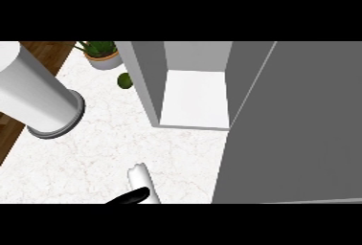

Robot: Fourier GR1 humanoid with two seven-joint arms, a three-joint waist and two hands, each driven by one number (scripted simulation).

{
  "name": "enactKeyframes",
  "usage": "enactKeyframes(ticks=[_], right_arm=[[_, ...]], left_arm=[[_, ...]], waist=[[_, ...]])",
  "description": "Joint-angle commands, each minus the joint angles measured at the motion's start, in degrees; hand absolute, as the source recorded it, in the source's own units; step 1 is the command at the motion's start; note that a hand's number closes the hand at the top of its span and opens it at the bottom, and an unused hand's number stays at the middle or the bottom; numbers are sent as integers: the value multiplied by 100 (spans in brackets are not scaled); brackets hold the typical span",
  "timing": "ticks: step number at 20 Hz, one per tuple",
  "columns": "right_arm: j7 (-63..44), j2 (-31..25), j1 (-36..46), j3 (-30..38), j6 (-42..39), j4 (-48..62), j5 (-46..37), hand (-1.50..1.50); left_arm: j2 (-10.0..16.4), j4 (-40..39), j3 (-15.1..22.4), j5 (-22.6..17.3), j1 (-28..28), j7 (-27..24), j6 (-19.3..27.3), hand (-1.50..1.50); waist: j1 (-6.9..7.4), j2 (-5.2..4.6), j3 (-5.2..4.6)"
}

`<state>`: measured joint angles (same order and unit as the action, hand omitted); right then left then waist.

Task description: Pick up the bottled water, place it into the cabinet and close the cabinet

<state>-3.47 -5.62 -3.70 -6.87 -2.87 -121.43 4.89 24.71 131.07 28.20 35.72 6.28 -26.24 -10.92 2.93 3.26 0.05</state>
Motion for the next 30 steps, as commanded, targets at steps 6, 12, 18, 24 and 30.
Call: enactKeyframes(ticks=[6, 12, 18, 24, 30], right_arm=[[-322, 104, -474, -315, 54, -555, 67, -150], [-552, 137, -703, -604, 131, -1093, -65, -150], [-774, 197, -831, -755, 264, -1395, -155, -150], [-999, 156, -1001, -1013, 296, -1759, -345, -150], [-1058, 199, -1071, -1180, 349, -2042, -431, -150]], left_arm=[[534, -153, 1538, 2013, 1281, -1009, 1061, -150], [651, -701, 1841, 2794, 2069, -1446, 2281, -150], [589, -1077, 2080, 3216, 2615, -1609, 3189, -150], [503, -1430, 2054, 3530, 2892, -1630, 3943, -150], [432, -1731, 2018, 3674, 3090, -1559, 4488, -150]], waist=[[277, 93, -61], [263, 44, -76], [270, 10, -63], [121, -46, -52], [21, -90, -37]])
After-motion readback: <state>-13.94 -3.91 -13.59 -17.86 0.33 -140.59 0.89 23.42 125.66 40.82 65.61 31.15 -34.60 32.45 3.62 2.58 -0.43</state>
